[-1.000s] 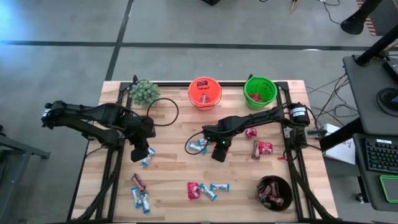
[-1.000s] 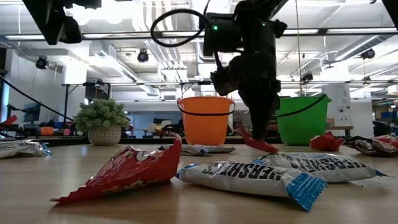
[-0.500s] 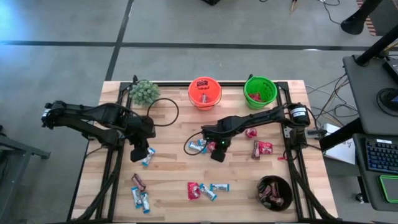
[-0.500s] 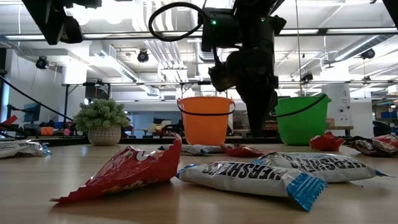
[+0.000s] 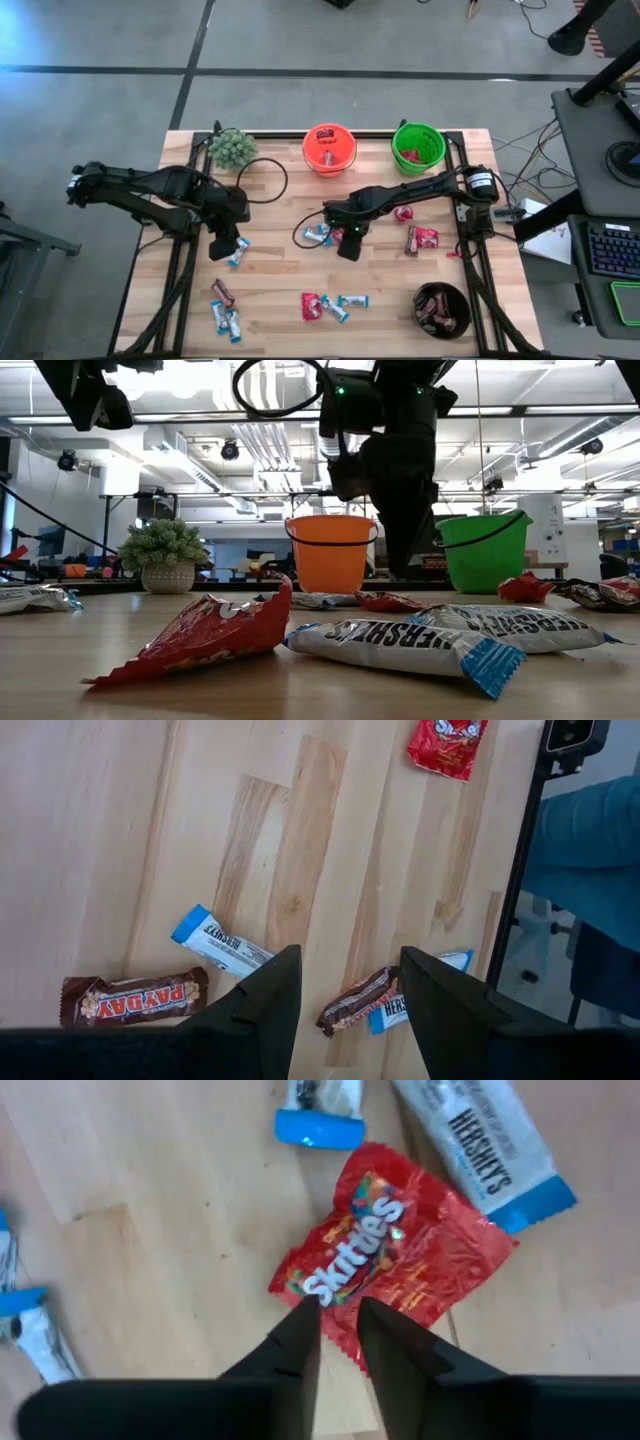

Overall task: Organize candy in baskets
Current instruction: Put the red candy into the green bucket

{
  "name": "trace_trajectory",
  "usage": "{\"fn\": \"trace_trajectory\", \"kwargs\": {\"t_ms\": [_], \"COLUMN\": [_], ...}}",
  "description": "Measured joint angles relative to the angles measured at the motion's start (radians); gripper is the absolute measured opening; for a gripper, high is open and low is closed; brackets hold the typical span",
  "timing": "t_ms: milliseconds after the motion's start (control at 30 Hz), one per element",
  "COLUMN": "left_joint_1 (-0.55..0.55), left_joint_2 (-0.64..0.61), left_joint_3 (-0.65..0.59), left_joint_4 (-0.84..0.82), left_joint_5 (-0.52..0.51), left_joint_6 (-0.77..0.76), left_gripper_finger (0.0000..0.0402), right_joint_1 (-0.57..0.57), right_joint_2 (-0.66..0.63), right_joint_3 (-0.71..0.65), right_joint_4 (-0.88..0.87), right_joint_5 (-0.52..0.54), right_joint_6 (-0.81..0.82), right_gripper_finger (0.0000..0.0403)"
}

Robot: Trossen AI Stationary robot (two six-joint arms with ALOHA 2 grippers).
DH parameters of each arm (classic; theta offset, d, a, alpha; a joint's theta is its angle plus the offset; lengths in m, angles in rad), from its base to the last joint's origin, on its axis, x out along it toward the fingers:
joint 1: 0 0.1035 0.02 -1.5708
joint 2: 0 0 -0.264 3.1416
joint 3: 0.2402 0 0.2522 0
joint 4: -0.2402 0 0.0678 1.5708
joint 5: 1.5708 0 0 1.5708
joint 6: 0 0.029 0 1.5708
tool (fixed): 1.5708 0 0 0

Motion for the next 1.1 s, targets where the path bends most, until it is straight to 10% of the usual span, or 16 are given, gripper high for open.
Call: {"fn": "trace_trajectory", "kwargs": {"t_ms": [600,1100], "left_joint_1": [0.000,0.000], "left_joint_2": [-0.003,-0.005], "left_joint_3": [0.000,0.000], "left_joint_4": [0.000,0.000], "left_joint_5": [0.026,0.026], "left_joint_6": [-0.003,-0.020], "left_gripper_finger": [0.0153,0.0153], "right_joint_1": [-0.020,-0.022], "right_joint_2": [0.098,0.212], "right_joint_3": [0.000,-0.001], "right_joint_4": [0.019,0.031], "right_joint_5": [0.091,0.060], "right_joint_6": [0.147,0.180], "right_gripper_finger": [0.0202,0.0140]}}
